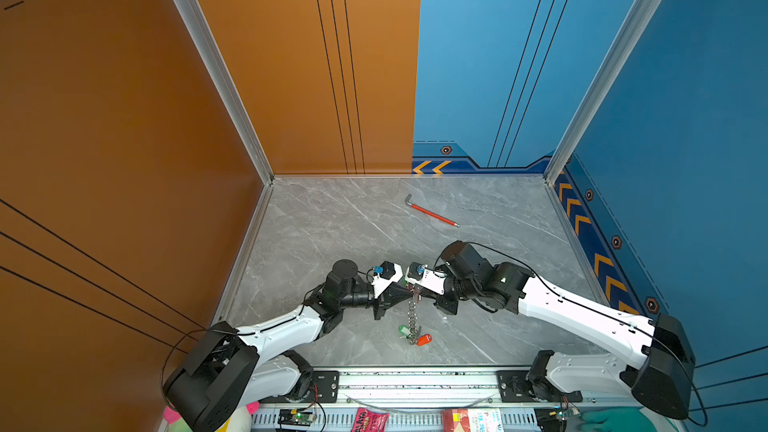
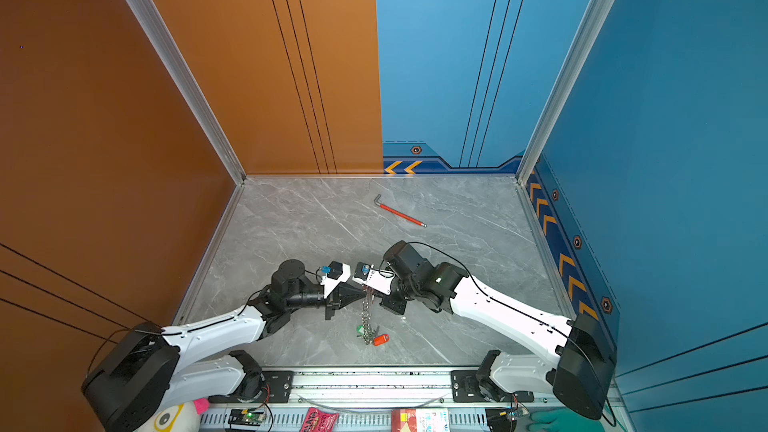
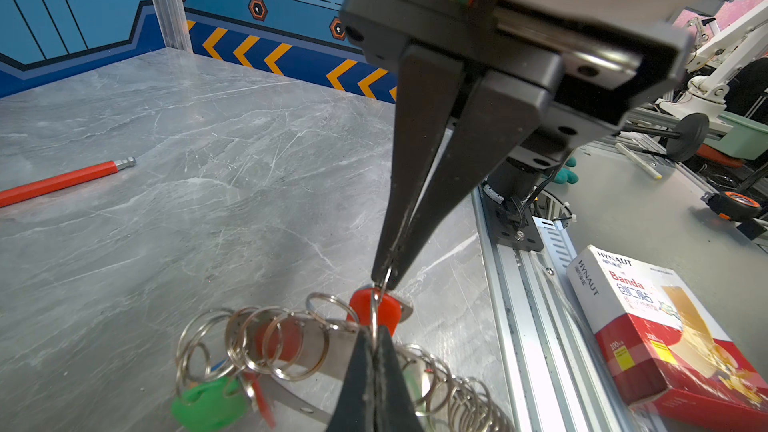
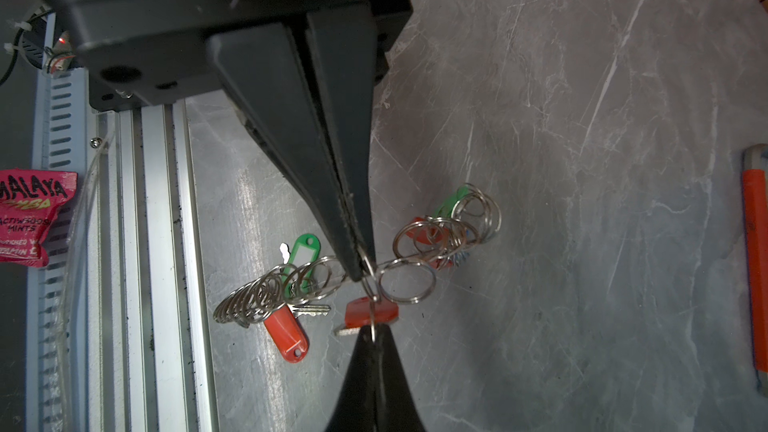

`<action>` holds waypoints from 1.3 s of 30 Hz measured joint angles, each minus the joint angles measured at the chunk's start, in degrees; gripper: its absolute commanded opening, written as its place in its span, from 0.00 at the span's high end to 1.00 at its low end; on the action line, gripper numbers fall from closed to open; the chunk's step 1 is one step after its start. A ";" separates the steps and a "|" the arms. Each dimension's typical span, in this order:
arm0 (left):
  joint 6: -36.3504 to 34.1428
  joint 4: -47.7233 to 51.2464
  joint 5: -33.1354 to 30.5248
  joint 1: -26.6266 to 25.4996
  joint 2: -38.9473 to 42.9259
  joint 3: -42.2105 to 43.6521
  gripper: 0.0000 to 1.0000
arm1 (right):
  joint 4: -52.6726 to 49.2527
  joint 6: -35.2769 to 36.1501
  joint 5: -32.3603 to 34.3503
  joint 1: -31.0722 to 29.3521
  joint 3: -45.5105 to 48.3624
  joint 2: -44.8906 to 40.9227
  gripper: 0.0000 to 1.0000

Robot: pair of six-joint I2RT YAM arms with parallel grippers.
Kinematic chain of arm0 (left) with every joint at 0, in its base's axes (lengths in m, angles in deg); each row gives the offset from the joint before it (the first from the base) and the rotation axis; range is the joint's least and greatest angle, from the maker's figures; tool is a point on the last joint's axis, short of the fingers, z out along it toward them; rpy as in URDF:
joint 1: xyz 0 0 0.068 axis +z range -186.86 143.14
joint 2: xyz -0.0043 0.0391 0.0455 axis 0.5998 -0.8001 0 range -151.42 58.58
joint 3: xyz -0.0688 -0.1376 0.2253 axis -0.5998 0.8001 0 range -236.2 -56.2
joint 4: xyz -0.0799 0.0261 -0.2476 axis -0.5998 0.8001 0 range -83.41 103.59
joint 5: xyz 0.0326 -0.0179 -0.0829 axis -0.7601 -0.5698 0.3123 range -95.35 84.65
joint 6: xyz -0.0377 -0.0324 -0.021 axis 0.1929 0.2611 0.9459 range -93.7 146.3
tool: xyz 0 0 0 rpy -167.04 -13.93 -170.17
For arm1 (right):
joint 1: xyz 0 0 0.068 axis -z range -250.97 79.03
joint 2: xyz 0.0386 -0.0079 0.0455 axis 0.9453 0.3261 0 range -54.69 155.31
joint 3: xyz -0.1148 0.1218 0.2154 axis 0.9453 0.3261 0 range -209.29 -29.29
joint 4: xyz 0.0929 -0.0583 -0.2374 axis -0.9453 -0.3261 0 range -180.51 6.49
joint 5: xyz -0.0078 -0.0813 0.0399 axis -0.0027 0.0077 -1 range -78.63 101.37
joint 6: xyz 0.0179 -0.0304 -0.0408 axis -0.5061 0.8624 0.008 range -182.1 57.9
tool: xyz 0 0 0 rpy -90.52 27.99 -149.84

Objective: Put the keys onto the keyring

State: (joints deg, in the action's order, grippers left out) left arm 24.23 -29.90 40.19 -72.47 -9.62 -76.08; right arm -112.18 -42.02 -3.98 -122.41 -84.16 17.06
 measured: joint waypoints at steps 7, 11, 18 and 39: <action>0.02 -0.02 0.00 0.00 -0.07 -0.04 1.00 | 1.27 -1.05 -0.04 -0.48 0.00 0.48 1.00; 0.04 -0.04 -0.04 0.00 -0.07 -0.07 1.00 | 1.62 -1.60 0.04 -0.70 0.00 0.55 1.00; 0.00 -0.20 -1.99 0.00 0.20 -0.04 1.00 | 2.10 -1.99 1.38 -0.57 0.07 0.50 1.00; -2.73 -2.86 -9.22 -1.07 1.79 2.05 1.00 | 4.52 -8.39 1.22 0.79 -0.39 2.60 1.00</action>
State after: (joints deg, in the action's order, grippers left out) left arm 21.50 -32.77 30.97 -73.54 -7.83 -74.03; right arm -107.65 -50.42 -2.76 -121.62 -84.55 19.66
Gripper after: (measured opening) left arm 0.045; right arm 0.047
